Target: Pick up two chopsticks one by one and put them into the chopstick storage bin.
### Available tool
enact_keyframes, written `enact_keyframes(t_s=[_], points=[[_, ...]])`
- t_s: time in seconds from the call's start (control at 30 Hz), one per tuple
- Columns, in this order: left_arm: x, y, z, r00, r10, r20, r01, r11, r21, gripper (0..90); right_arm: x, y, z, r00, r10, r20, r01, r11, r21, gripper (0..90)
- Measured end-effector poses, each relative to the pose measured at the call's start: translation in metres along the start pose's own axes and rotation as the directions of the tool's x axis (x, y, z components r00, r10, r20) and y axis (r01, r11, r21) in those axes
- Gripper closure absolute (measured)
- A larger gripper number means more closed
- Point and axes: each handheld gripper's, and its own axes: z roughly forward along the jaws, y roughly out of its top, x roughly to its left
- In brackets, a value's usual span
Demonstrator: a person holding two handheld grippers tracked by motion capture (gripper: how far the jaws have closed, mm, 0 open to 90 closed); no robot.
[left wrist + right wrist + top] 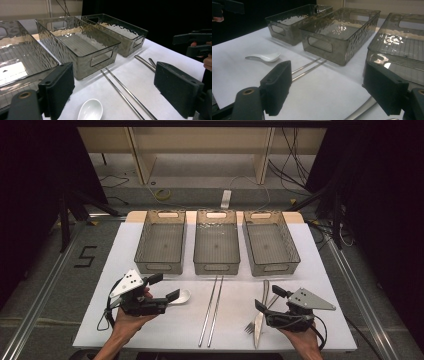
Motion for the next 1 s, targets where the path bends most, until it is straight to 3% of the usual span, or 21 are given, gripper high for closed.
enact_keyframes(t_s=[0.3, 0.33, 0.37, 0.4, 0.47, 0.57, 0.63, 0.77, 0.83, 0.9, 0.97, 1.0], points=[[-0.003, 0.002, 0.007, 0.9998, -0.010, -0.017, 0.011, 0.9970, 0.076, 16.1, -0.001, 0.001, 0.000, 1.0000, 0.005, 0.005, -0.005, 1.000, 0.011, 23.8], [-0.005, 0.003, 0.010, 0.9995, -0.018, -0.027, 0.021, 0.9939, 0.109, 16.4, -0.002, 0.001, 0.000, 1.0000, 0.005, 0.007, -0.005, 1.000, 0.010, 23.8], [-0.005, 0.003, 0.010, 0.9995, -0.018, -0.027, 0.021, 0.9939, 0.109, 16.6, -0.002, 0.001, 0.000, 1.0000, 0.005, 0.007, -0.005, 1.000, 0.010, 23.8], [-0.009, 0.005, 0.014, 0.9993, -0.020, -0.032, 0.025, 0.9885, 0.149, 16.7, -0.002, 0.001, 0.000, 0.9999, 0.005, 0.012, -0.005, 1.000, 0.012, 23.8], [-0.011, 0.006, 0.016, 0.9993, -0.011, -0.037, 0.017, 0.9847, 0.173, 18.7, -0.002, 0.001, 0.000, 0.9999, 0.008, 0.014, -0.008, 1.000, 0.015, 23.8], [-0.020, 0.009, 0.026, 0.9990, 0.006, -0.045, 0.006, 0.9651, 0.262, 20.2, -0.003, 0.000, 0.001, 0.9999, 0.008, 0.015, -0.008, 1.000, 0.027, 23.8], [-0.026, 0.009, 0.033, 0.9988, 0.012, -0.048, 0.005, 0.9446, 0.328, 21.6, -0.003, 0.000, 0.002, 0.9999, 0.008, 0.015, -0.009, 0.999, 0.035, 23.7], [-0.033, 0.010, 0.046, 0.9973, 0.046, -0.058, -0.020, 0.9161, 0.400, 25.4, -0.003, 0.000, 0.002, 0.9998, 0.013, 0.015, -0.013, 0.999, 0.043, 23.7], [-0.033, 0.011, 0.054, 0.9985, 0.033, -0.045, -0.009, 0.8922, 0.451, 25.7, -0.003, 0.000, 0.003, 0.9998, 0.014, 0.015, -0.014, 0.999, 0.049, 23.7], [-0.035, 0.013, 0.061, 0.9985, 0.044, -0.033, -0.024, 0.8832, 0.468, 28.3, -0.004, 0.000, 0.003, 0.9998, 0.011, 0.015, -0.012, 0.999, 0.051, 23.7], [-0.038, 0.015, 0.070, 0.9991, 0.041, -0.008, -0.031, 0.8608, 0.508, 28.3, -0.004, 0.000, 0.003, 0.9998, 0.013, 0.015, -0.014, 0.998, 0.054, 23.7], [-0.040, 0.015, 0.074, 0.9993, 0.037, -0.004, -0.030, 0.8551, 0.518, 28.4, -0.004, 0.000, 0.004, 0.9998, 0.009, 0.016, -0.009, 0.999, 0.053, 23.7]])
